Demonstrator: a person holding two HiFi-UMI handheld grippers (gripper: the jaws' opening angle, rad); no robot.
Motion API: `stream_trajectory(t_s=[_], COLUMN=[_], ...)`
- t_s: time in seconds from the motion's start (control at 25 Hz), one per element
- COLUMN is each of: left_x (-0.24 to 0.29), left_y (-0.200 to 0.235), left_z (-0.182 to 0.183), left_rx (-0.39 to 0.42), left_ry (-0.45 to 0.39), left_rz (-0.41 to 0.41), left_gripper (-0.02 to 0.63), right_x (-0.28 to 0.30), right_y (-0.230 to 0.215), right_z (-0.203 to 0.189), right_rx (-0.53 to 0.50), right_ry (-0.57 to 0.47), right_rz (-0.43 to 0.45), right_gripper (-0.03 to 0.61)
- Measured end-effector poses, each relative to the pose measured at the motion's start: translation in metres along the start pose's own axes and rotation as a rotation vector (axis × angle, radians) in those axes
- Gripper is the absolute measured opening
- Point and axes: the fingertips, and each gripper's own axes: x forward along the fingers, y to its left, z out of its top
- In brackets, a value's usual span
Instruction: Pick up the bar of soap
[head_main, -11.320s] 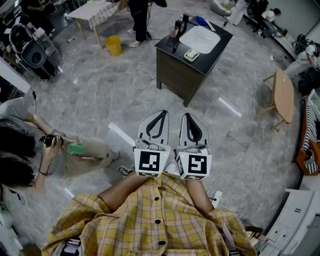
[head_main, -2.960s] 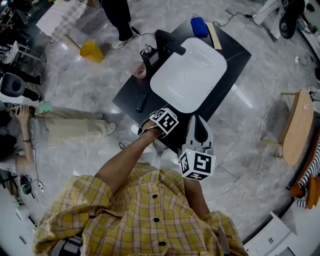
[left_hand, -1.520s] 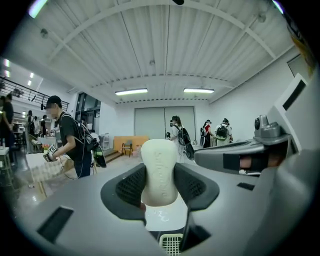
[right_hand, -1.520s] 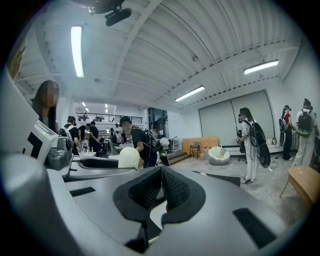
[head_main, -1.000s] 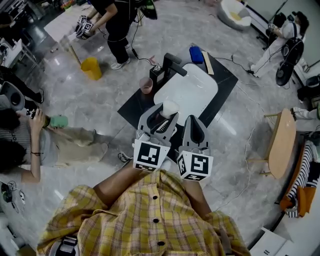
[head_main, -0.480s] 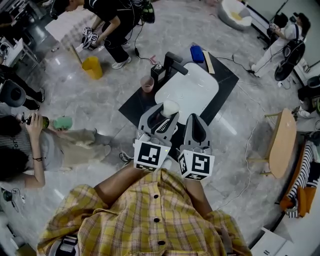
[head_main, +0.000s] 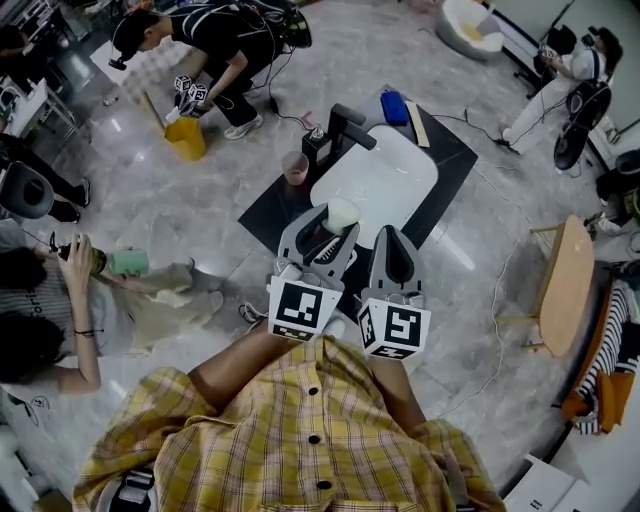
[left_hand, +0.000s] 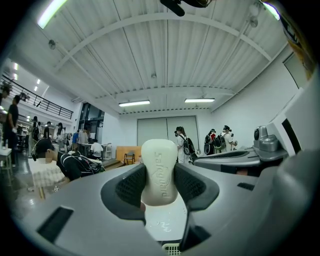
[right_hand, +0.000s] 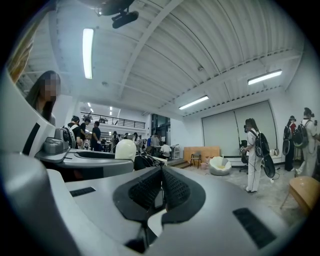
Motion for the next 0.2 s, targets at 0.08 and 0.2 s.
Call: stream_trajectory(t_s=[0.08, 0.2], left_x=[0.0006, 0.0017], left_y=[-0.0004, -0.0011], left_z=[-0.0003, 0.0003], left_rx=[0.002, 0.003], left_ry=[0.001, 0.000], left_rz=[-0.001, -0.003], left_gripper=[0.186, 0.186], right_x=[0.0000, 0.0003], right_y=[-0.0009, -0.0019], right_z=[-0.0004, 0.0000], right_rx=[-0.002, -0.007], right_ry=[0.001, 0.002], right_rz=[-0.003, -0.006], right_gripper=[0.020, 0.020])
